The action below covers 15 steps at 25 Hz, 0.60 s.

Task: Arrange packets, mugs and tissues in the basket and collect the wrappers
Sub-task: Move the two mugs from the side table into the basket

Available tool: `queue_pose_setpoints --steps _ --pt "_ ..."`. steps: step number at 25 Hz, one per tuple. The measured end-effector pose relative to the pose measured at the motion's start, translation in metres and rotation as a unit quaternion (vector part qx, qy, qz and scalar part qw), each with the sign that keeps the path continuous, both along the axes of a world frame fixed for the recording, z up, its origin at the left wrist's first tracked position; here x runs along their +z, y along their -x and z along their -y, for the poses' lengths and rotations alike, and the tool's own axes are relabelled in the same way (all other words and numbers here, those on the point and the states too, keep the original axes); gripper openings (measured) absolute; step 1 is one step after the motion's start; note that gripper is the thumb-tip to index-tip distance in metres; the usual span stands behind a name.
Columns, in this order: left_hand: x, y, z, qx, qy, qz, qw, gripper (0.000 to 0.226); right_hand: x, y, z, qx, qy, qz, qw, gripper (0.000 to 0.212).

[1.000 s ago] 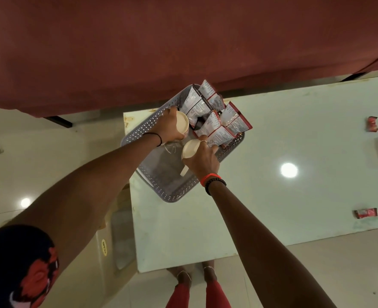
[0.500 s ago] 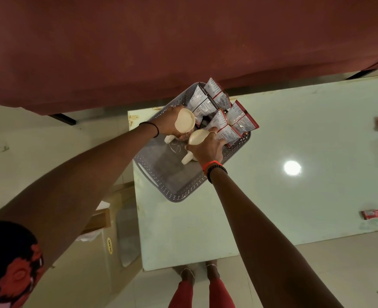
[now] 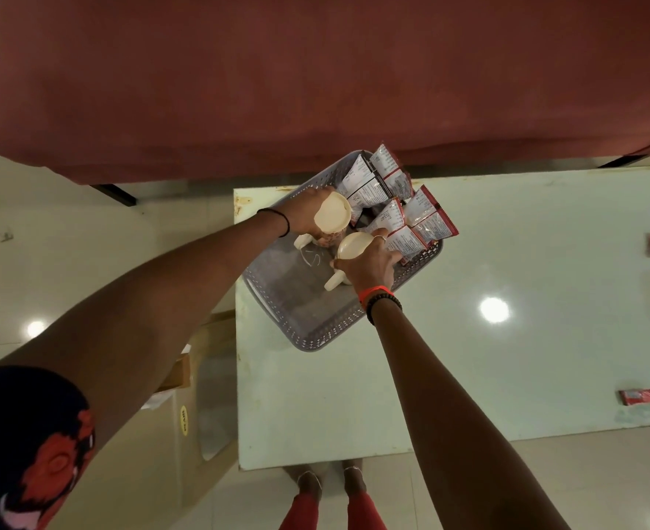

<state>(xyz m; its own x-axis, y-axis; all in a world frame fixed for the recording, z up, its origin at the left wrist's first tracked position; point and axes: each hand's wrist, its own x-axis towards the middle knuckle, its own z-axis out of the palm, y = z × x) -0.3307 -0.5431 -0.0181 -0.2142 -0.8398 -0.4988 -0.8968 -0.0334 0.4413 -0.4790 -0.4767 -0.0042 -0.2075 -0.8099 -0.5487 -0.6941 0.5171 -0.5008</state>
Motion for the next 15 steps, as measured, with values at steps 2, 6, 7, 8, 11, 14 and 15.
queue_pose_setpoints --steps 2,6,7,8,11,14,15 --pt "0.0 -0.001 0.0 -0.004 0.006 -0.008 1.0 0.097 0.0 0.0 0.001 -0.002 -0.003 0.001 1.0 0.096" --pt "-0.001 0.001 -0.002 -0.017 0.004 0.0 1.0 0.098 0.002 -0.003 0.0 0.002 -0.007 -0.013 1.0 0.098" --pt "-0.001 0.001 -0.003 -0.019 0.0 0.003 1.0 0.1 0.002 -0.004 0.001 0.003 -0.01 -0.013 1.0 0.099" --pt "0.0 0.0 -0.004 -0.021 -0.001 0.007 1.0 0.102 0.003 -0.003 0.001 0.005 -0.016 -0.012 1.0 0.1" --pt "0.005 -0.005 -0.013 -0.012 0.009 0.008 1.0 0.104 0.008 -0.003 0.002 0.021 -0.032 -0.022 0.999 0.103" --pt "0.012 -0.014 -0.028 0.017 0.036 -0.013 0.999 0.102 0.013 -0.003 0.001 0.036 -0.04 -0.043 0.998 0.102" --pt "0.014 -0.016 -0.034 0.023 0.048 -0.016 0.998 0.1 0.015 -0.003 0.0 0.044 -0.046 -0.048 0.997 0.102"
